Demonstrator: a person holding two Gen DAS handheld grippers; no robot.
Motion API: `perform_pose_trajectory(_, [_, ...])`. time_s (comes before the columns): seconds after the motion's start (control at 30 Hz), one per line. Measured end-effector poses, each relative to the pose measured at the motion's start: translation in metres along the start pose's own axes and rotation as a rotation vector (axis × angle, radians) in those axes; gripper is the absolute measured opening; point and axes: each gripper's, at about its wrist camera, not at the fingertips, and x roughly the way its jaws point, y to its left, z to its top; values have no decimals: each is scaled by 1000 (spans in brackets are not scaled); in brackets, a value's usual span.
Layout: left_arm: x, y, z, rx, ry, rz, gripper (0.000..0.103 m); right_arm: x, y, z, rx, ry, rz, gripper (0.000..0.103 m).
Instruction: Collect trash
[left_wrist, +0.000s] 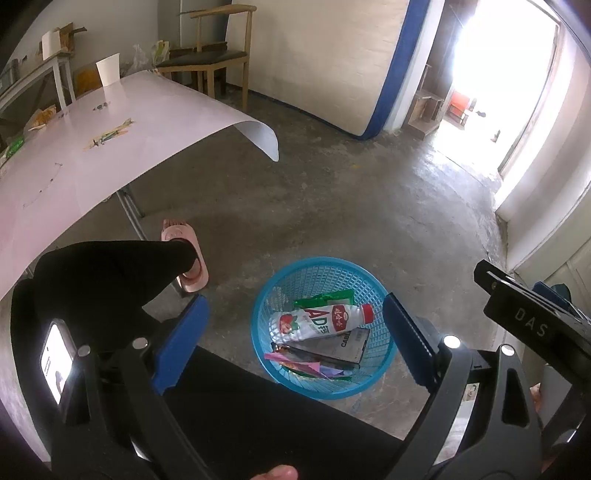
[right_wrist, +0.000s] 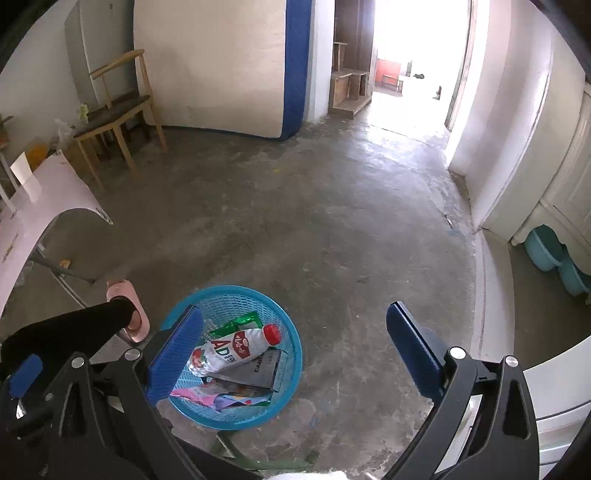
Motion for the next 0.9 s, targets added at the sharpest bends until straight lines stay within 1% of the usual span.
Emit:
perform_pose_trajectory(0.27, [0, -1, 0, 0, 3, 1, 91, 9, -4, 0, 10, 41, -5, 97])
perform_pose_trajectory(0.9, [3, -3, -1, 7, 12, 3, 91, 8, -5, 1, 9, 42, -8, 97])
